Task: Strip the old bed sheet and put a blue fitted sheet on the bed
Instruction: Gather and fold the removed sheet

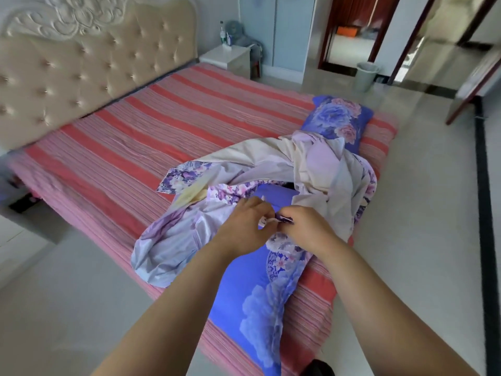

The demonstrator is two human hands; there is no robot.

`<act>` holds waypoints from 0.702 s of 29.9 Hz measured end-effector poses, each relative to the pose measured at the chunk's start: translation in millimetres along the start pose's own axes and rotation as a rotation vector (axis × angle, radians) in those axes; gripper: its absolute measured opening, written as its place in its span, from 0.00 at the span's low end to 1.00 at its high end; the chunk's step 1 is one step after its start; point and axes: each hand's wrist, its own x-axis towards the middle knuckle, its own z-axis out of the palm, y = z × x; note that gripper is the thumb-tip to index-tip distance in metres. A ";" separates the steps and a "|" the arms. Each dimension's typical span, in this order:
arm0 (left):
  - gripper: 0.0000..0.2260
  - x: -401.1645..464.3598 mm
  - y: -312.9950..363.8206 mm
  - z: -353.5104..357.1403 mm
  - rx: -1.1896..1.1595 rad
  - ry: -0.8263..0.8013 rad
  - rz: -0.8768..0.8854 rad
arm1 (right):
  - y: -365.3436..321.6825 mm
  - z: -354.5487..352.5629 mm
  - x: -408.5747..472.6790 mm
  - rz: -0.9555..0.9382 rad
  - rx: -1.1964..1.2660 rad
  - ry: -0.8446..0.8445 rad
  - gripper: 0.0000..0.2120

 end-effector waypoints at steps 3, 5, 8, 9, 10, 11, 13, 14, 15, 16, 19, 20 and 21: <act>0.14 -4.6 -2.9 -0.4 -0.010 0.018 0.070 | -4.1 -4.5 -10.9 0.040 0.083 -0.013 0.15; 0.13 -5.9 2.5 2.0 0.012 0.121 0.134 | -7.2 -10.2 -15.6 0.068 0.114 0.019 0.16; 0.08 -6.5 15.0 5.1 0.075 0.353 0.252 | -16.0 -18.8 -23.4 0.023 -0.156 0.116 0.13; 0.08 -5.3 18.3 4.9 0.075 0.387 0.270 | -19.4 -21.5 -26.3 -0.026 -0.287 0.188 0.12; 0.07 -3.7 21.1 4.2 0.081 0.406 0.279 | -21.6 -23.3 -28.2 -0.074 -0.397 0.264 0.12; 0.07 -2.3 24.2 3.7 0.085 0.423 0.288 | -24.4 -25.8 -29.8 -0.099 -0.467 0.325 0.13; 0.06 -0.4 33.4 1.9 0.025 0.436 0.276 | -28.2 -31.8 -30.3 -0.097 -0.494 0.397 0.13; 0.06 1.2 37.8 0.2 -0.050 0.434 0.252 | -29.5 -36.1 -29.8 -0.096 -0.487 0.414 0.12; 0.05 2.8 41.7 -1.9 -0.136 0.420 0.219 | -30.9 -40.8 -29.7 -0.102 -0.486 0.420 0.11; 0.04 4.7 45.2 -4.0 -0.208 0.397 0.180 | -31.3 -45.7 -29.5 -0.110 -0.490 0.405 0.10; 0.06 9.3 53.0 -6.0 -0.160 0.330 0.141 | -24.9 -59.5 -28.1 -0.157 -0.470 0.344 0.11; 0.08 10.6 56.0 -4.5 -0.052 0.330 0.147 | -21.4 -63.3 -27.8 -0.162 -0.450 0.321 0.11; 0.08 12.8 59.1 -1.5 0.049 0.328 0.152 | -17.2 -67.5 -26.9 -0.168 -0.428 0.295 0.11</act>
